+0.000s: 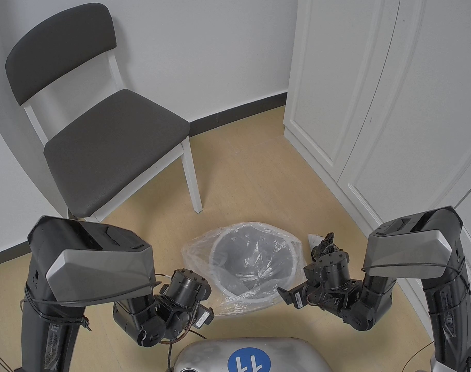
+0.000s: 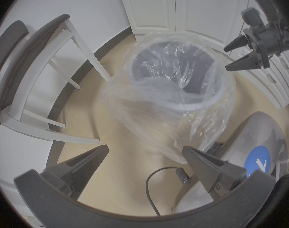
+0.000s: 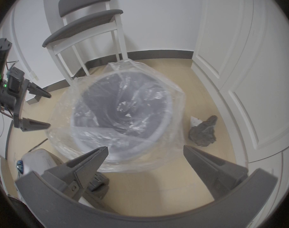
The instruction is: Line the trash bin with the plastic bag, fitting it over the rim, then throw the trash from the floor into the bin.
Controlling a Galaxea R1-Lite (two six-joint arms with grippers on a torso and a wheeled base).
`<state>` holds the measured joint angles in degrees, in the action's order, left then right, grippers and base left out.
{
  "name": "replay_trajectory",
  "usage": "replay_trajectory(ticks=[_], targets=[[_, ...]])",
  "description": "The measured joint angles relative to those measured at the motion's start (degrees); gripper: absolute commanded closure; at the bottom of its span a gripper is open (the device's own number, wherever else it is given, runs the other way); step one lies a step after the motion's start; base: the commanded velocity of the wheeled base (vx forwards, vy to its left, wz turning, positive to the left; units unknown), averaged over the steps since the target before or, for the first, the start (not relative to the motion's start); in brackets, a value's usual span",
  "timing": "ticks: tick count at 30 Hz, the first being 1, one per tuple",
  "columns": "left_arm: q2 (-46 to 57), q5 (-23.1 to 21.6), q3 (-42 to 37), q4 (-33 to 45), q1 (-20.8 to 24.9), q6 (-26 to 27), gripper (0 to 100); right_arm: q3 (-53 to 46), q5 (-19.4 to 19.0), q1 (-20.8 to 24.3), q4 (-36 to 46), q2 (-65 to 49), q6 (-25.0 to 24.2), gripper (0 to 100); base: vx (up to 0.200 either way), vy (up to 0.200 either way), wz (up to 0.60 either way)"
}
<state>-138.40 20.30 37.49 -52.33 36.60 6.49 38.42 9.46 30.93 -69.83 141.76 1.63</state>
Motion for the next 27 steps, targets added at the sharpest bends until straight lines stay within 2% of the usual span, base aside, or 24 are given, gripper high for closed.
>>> replay_trajectory(ticks=[7, 17, 27], targets=[[0.5, 0.0, -0.7, -3.2, 0.0, 0.2, 0, 0.1, -0.2, -4.0, 0.6, 0.3, 2.6, 0, 0.0, 0.0, 0.0], [2.6, 0.0, -1.9, -3.5, 0.3, 0.3, 0, 4.6, -0.3, -6.6, 5.2, 2.3, 2.6, 0, 0.0, 0.0, 0.0], [5.3, -0.1, -0.2, -6.3, -2.1, 0.0, 0, 13.4, -0.5, -10.1, 14.9, 3.4, 2.4, 0, 0.0, 0.0, 0.0]])
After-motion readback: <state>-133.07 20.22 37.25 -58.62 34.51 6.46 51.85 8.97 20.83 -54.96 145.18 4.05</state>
